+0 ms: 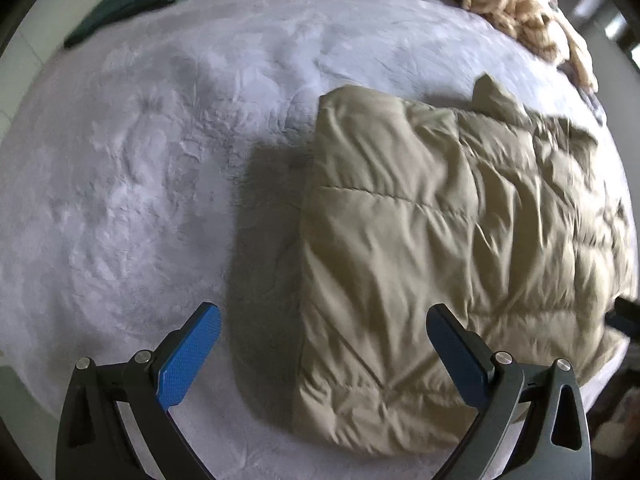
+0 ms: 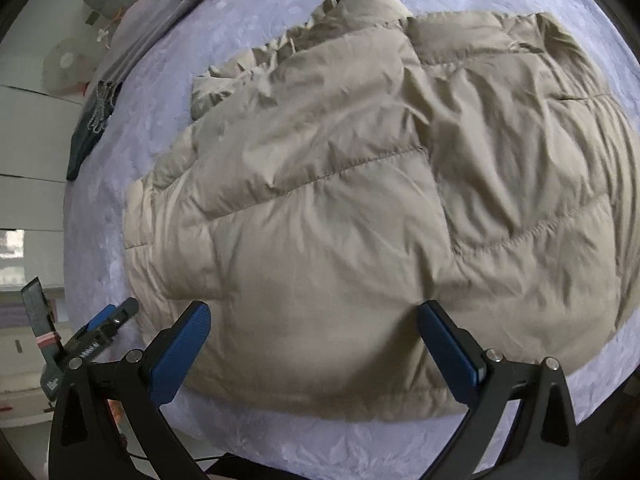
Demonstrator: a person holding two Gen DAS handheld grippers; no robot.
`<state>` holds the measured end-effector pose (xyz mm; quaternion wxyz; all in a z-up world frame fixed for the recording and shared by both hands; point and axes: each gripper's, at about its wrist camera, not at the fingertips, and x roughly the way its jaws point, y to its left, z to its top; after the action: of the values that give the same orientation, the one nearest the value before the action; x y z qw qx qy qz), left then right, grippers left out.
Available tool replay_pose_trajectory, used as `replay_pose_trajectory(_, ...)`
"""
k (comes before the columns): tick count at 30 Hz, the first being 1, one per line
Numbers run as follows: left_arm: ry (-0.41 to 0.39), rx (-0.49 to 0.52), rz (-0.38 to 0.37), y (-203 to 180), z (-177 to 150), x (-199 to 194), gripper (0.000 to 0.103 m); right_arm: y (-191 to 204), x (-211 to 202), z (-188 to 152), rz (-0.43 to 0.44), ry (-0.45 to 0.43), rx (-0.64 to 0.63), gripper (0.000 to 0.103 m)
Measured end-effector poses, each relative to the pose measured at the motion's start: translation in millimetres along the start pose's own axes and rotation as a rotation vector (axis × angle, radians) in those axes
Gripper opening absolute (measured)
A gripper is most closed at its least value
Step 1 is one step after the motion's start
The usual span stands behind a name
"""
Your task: Fold large clothes
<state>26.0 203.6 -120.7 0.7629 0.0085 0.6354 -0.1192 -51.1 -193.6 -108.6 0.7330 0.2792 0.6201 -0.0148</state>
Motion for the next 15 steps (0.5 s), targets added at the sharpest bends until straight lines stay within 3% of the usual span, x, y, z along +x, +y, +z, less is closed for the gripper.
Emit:
replay_pose_trajectory(4,0.042,-0.004,-0.224,35,15,14,0.103,-2,10,5,-0.008,0.023,0.007,0.103)
replay_pose_trajectory(7,0.122,-0.002,-0.341,48,23,37,0.103,-1,14,5,-0.015,0.029,-0.007,0.103)
replay_pose_trajectory(10,0.188,0.043,-0.412,36,29,66,0.103,2,18,6,-0.023,0.034,-0.015,0.103)
replay_pose_trajectory(15,0.228,0.109,-0.485,2,38,92,0.103,9,25,9,-0.045,0.044,-0.029,0.103)
